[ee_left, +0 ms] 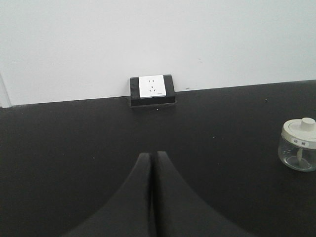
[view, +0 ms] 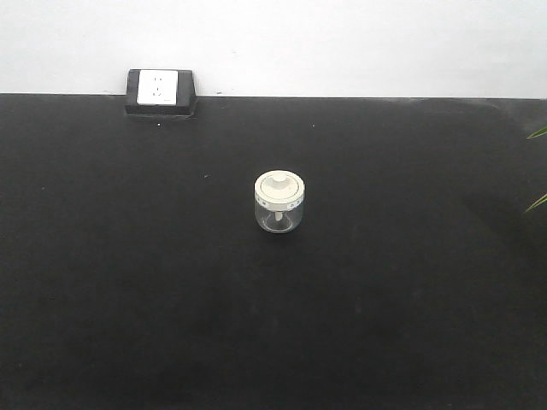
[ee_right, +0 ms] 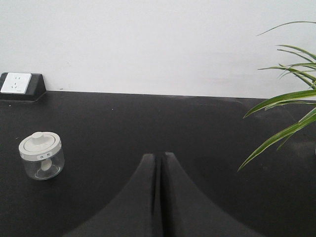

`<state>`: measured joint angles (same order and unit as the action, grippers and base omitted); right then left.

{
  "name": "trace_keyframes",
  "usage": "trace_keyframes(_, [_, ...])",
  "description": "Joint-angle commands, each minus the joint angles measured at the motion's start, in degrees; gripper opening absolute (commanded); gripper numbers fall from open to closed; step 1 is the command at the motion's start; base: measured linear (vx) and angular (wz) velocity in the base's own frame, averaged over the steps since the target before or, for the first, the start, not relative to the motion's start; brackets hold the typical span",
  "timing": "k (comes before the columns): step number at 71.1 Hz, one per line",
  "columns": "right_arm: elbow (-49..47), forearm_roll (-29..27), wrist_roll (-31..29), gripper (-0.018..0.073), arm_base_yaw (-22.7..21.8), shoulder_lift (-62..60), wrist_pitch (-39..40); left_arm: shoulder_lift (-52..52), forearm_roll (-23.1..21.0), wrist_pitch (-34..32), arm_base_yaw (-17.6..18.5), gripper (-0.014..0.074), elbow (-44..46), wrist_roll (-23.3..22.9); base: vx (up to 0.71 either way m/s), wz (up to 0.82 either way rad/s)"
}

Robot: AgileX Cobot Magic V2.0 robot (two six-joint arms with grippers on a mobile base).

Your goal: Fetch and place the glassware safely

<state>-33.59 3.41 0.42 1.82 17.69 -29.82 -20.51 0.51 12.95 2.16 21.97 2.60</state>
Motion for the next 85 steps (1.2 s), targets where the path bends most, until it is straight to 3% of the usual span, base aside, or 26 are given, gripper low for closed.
trace_keyframes(1, [-1.7,0.8,0.1,-0.0003,-0.3,0.6,3.5,-0.5,-0.2,-4.1,-0.2,-0.0007,1.4,-0.3,0.00,0.00])
trace_keyframes(77, [-1.7,0.8,0.1,-0.0003,-0.3,0.6,3.5,-0.5,-0.2,-4.0,-0.2,-0.0007,1.4,-0.3,0.00,0.00])
trace_keyframes(85, [-1.7,0.8,0.1,-0.0003,-0.3,0.6,3.5,1.7,-0.5,-1.2,-0.2,-0.0007,1.4,-0.3,0.00,0.00])
